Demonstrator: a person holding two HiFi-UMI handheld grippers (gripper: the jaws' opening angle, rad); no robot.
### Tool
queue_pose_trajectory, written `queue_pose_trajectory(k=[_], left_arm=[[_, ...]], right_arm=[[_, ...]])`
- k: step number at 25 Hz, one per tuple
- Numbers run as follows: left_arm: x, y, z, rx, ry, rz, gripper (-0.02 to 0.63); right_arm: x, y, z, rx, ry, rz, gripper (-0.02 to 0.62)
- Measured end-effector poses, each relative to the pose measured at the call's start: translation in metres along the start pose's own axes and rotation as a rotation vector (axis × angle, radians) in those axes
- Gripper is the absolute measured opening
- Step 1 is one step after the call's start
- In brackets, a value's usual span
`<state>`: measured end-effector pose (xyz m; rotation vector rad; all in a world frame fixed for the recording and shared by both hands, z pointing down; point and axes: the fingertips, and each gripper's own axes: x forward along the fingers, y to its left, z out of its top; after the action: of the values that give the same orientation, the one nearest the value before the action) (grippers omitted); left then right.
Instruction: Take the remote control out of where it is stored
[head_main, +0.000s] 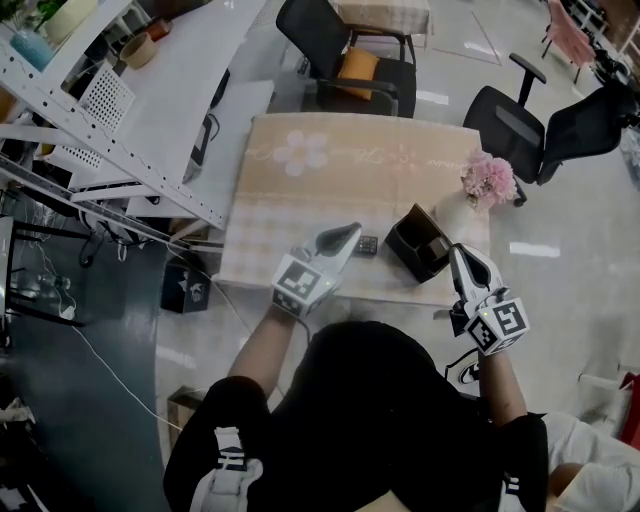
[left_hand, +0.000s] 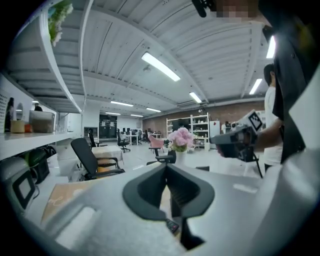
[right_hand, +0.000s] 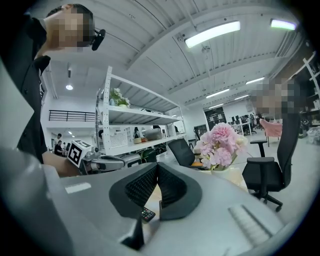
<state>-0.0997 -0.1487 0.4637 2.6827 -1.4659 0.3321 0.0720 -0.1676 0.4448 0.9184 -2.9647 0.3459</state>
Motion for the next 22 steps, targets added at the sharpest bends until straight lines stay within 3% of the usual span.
queue_pose_trajectory(k=[6,18,22], left_arm=[[0.012,-0.011,0.005,-0.016,-0.035,-0.003,0.003],[0.071,-0.079,-0.006,-0.017,-0.011,-0.172,0.085],[0.089,-0.091,-0.006,0.002,-0.018,-0.179,0.107]], right_arm=[[-0.019,-0.006,0.000,-0.003,-0.008,-0.045,0.005],[-0.091,-0.035,0.003,0.009,-0.038,-0.203,0.005],[-0.115,-0.045,0.003,0.010,-0.044,-0.261,0.005]])
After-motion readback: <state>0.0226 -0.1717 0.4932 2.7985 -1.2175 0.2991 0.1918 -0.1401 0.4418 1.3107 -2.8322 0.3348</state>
